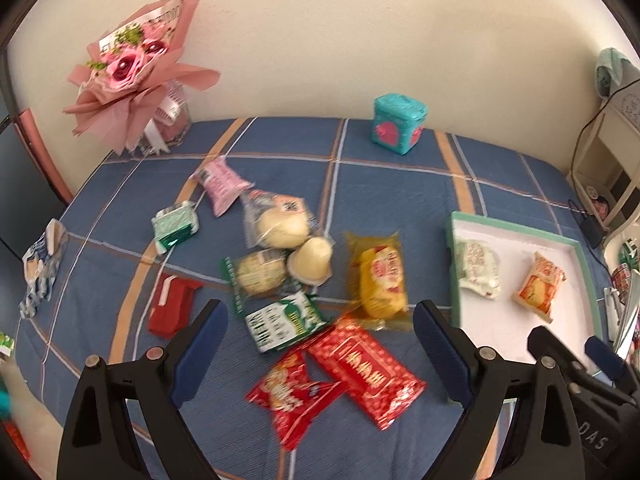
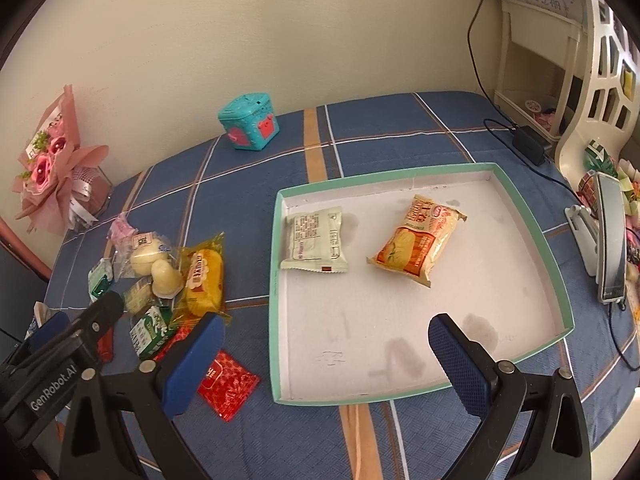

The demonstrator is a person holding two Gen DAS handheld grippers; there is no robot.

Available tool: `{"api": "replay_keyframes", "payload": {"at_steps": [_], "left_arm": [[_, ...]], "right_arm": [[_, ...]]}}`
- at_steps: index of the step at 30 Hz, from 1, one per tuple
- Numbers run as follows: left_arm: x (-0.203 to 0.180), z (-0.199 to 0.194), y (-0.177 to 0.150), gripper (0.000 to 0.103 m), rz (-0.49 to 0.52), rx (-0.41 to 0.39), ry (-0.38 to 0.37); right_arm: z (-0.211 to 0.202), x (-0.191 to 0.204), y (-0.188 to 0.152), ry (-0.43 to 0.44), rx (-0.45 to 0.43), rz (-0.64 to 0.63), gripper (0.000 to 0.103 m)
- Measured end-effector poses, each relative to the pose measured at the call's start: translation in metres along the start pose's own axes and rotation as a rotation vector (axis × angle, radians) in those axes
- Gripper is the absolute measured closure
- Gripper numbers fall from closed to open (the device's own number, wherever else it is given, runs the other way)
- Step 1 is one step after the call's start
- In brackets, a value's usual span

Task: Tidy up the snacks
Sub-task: 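Withdraw both open grippers from the tray back toward the snack pile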

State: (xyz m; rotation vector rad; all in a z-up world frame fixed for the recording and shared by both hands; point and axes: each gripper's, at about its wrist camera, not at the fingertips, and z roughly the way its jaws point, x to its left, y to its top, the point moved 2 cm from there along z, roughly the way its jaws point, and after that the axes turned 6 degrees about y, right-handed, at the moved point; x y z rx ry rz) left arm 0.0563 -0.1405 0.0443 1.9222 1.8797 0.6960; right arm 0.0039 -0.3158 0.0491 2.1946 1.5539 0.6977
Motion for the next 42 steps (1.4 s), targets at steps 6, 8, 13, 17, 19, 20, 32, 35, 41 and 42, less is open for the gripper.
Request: {"api": "replay_keyframes", "payload": {"at_steps": [6,8,13,17,19,20,32,35,41,42], "left_arm": [[0.027,0.009,-0.006,0.009,-0.034,0.042,0.049],[0.035,0.012,-0.007,0.009,-0.058,0.055,0.051],[0.053,0.023,-0.010,0.009,-0.105,0.100,0.083],[0.068,0.036,-0.014,0.009,-0.161,0.155,0.092],[0.076,0.044,-0.016,0.009,-0.188,0.182,0.104],[0.079,0.047,-0.017,0.009,-0.197,0.194,0.107],[0.086,0.088,-0.040,0.009,-0.314,0.387,0.040],[0.083,0.097,-0.046,0.009,-0.335,0.430,-0.006],[0.075,0.106,-0.055,0.009,-0.331,0.483,-0.055],[0.074,0.107,-0.057,0.009,-0.331,0.494,-0.057]], "right_arm": [[0.006,0.028,-0.003,0.012,0.005,-0.060,0.000],[0.009,0.039,-0.005,0.023,0.015,-0.083,0.000],[0.019,0.062,-0.011,0.026,0.037,-0.144,0.001],[0.029,0.072,-0.015,0.030,0.065,-0.165,0.001],[0.037,0.077,-0.017,0.027,0.086,-0.176,0.001],[0.040,0.079,-0.017,0.026,0.094,-0.180,0.001],[0.077,0.090,-0.031,0.037,0.218,-0.212,0.001],[0.076,0.086,-0.031,0.032,0.221,-0.202,0.001],[0.075,0.078,-0.032,0.007,0.238,-0.198,0.001],[0.075,0.076,-0.033,0.004,0.245,-0.197,0.001]]}}
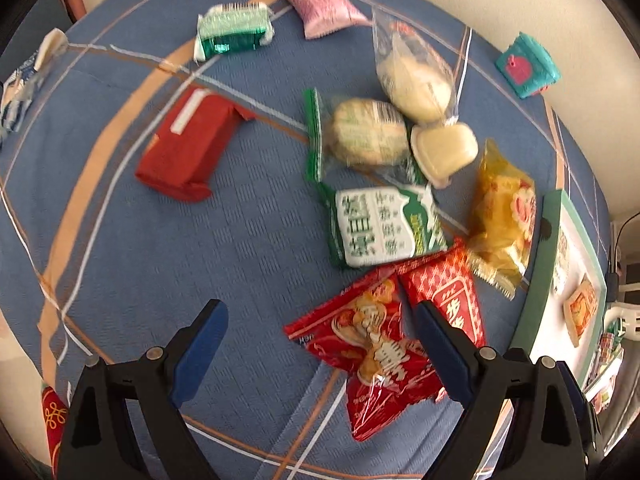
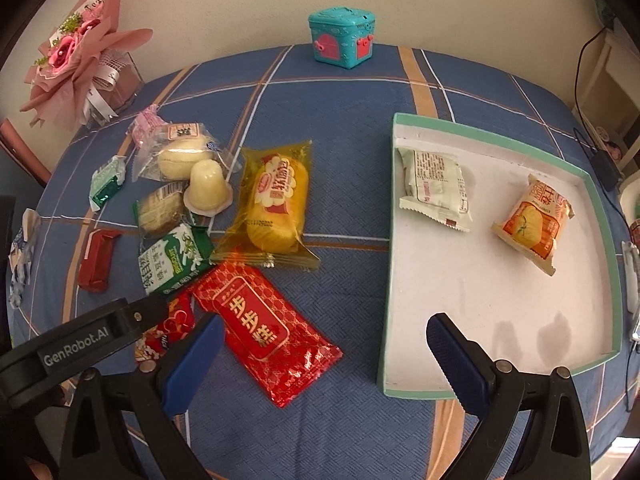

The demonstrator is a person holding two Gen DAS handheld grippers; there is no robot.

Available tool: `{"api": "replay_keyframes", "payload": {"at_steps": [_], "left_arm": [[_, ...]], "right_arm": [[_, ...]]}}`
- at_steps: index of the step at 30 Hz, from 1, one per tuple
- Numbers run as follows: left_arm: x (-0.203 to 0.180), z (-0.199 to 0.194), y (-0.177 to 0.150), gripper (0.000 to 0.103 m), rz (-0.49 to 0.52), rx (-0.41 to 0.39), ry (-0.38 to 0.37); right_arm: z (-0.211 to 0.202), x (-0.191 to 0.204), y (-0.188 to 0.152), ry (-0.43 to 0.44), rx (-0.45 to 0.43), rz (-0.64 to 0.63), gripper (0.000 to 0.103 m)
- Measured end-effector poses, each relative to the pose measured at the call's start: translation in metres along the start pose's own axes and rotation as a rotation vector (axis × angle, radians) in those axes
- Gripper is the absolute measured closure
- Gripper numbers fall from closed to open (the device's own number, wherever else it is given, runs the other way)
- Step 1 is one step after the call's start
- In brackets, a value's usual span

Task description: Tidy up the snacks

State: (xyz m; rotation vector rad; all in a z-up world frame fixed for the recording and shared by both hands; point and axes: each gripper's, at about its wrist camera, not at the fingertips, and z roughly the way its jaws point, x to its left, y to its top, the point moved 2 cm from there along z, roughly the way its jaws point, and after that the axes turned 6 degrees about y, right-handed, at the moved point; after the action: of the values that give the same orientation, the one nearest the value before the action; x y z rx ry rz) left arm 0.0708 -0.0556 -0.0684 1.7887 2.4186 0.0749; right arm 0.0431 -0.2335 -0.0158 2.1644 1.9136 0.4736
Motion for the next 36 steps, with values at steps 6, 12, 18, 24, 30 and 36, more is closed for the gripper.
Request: {"api": "replay_keyframes", "payload": {"at_steps": [6,12,18,24,30,36], "left_arm": [[0.002,0.008,-0.012,0.009,0.010,0.041,0.005],[-0.001,0.019,-0.027,0.009,0.049,0.088,0.018],[0.006,0.014,-0.030,0.010,0.019,0.052,0.068],[0.020,0.011,-0.029,0.029,-0.030,0.044,0.080],[0.032,0.011,-0.017,0.039,-0.059,0.038,0.073],[0.050,0.008,-0.014,0.039,-0.087,0.045,0.056]], "right_arm": [[-0.006,-0.018,-0.006,0.005,0.001,0.054,0.001],[-0.011,-0.028,-0.008,0.017,-0.009,0.088,0.001],[-0.010,-0.014,-0.005,0.051,-0.012,0.053,0.003],[0.001,0.002,-0.003,0.070,0.014,0.018,0.013],[0.014,0.014,-0.002,0.084,0.045,-0.027,0.021],[0.023,0.033,-0.003,0.076,0.059,-0.110,0.023]]}}
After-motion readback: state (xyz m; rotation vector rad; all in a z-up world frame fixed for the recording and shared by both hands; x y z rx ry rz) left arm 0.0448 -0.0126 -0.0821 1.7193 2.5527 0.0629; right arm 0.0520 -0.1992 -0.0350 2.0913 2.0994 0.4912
